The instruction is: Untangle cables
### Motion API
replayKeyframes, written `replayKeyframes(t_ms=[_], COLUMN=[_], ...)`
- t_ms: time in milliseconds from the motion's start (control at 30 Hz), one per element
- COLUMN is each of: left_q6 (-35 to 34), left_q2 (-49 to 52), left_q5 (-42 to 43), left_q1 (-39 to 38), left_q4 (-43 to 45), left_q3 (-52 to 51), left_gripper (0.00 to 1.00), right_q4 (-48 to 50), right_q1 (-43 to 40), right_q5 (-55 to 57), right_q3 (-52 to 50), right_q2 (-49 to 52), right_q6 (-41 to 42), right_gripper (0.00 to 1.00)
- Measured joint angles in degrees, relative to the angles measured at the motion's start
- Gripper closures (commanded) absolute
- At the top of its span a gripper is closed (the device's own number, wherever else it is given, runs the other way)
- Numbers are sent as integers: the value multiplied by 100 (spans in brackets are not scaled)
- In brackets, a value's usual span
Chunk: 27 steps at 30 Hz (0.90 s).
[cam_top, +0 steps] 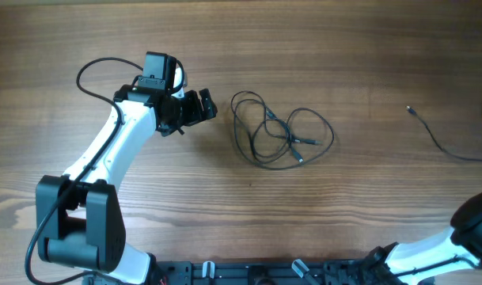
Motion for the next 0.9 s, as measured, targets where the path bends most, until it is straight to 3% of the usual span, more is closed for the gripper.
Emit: replayKeyframes(t_ms=[200,367,500,600,667,833,900], left_q6=[2,0,0,2,0,0,0], left_q2=[2,2,2,2,2,2,2], left_q5=[0,0,0,0,0,0,0], left_q1=[0,0,0,0,0,0,0], left_q4=[0,0,0,0,0,2,0], left_q3=[0,0,-2,0,0,0,0], left_gripper=[0,0,0,0,0,0,0], right_q4=[-789,-1419,-1823,-1825,-1775,-2288,-2223], right_q1=[-190,-343,-332,-332,-332,-332,-332], right_q5=[-345,-2061,-2505,-2599,-2640,-2710,-2684], right_q3=[-17,-22,-37,-35,-26,-28,-28], right_q2=[57,-15,-734,-1508,-1943,-1954,-1954], right_q6=[1388,2326,3622,4911,5877,7488,7757], right_gripper=[96,96,95,79,96,96,81])
